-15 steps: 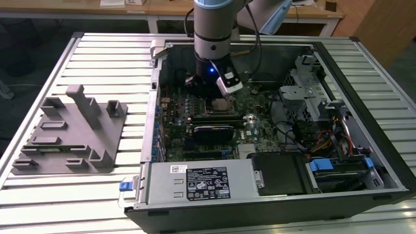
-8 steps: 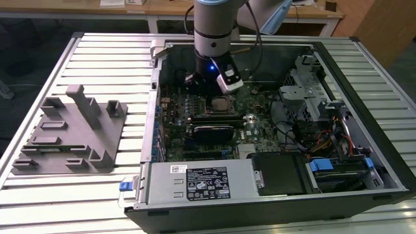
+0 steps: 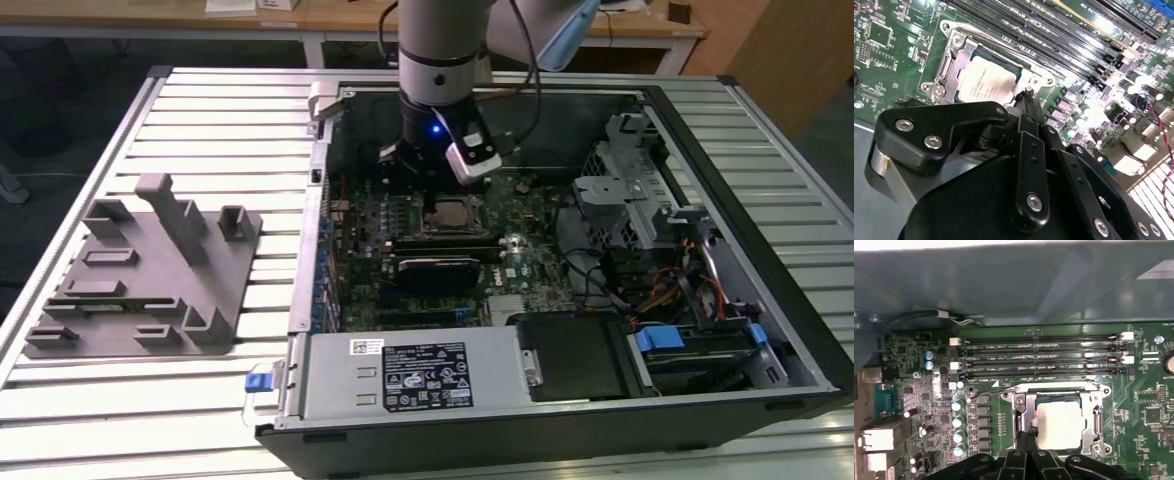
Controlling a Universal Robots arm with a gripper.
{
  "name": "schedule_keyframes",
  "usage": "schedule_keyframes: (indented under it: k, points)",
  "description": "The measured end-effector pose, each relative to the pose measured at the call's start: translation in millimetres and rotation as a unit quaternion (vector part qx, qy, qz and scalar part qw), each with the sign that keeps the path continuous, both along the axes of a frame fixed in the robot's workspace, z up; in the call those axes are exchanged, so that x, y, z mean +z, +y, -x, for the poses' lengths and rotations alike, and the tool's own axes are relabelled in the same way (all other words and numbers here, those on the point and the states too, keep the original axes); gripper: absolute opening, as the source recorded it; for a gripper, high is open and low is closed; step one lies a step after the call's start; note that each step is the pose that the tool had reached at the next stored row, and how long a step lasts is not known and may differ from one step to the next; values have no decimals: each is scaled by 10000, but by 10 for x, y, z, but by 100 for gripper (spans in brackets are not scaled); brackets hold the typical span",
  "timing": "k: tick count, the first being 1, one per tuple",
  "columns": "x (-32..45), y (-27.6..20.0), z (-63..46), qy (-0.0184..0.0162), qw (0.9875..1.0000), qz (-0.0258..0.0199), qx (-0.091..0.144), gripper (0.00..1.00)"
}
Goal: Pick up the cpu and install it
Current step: 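Close the cpu cover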
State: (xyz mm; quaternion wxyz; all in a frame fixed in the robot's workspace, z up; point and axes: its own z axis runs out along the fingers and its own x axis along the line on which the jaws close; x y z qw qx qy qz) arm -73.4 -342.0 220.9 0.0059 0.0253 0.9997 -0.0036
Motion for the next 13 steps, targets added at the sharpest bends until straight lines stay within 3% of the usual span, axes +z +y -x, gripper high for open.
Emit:
schedule_keyframes:
  k: [7,13]
  points:
    - [92,0,0,-1,10000,0,0,11]
    - [94,3,-79,-1,10000,4,0,11]
